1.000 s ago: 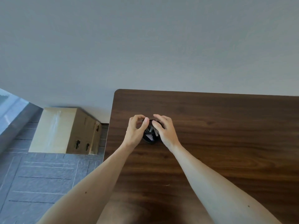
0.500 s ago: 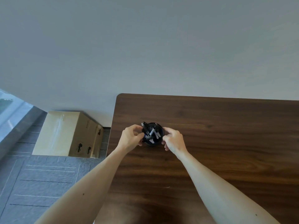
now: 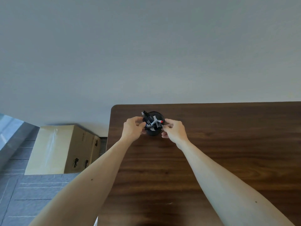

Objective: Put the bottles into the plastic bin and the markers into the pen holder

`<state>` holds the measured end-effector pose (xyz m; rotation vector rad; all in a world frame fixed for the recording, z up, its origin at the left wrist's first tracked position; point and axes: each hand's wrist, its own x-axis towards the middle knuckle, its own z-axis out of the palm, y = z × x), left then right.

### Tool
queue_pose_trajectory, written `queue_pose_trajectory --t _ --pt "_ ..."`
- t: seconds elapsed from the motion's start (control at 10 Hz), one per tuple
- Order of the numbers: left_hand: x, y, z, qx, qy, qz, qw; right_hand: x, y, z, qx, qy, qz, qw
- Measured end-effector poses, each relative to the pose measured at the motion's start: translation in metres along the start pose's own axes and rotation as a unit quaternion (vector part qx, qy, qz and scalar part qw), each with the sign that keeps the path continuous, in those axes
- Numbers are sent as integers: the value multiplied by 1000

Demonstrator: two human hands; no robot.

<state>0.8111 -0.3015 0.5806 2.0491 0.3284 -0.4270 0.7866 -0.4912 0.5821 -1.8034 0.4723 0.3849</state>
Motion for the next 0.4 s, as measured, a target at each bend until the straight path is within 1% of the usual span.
queue_pose_trajectory --t 0.2,0.3,0.4 --pt "3 6 1 11 2 3 1000 2 -7 -5 7 -6 20 1000" --pt "-4 7 -7 25 7 0 1000 -3 -7 -12 -13 13 24 1000" --pt "-15 12 -30 34 43 16 998 -19 -20 -32 -30 75 -8 997"
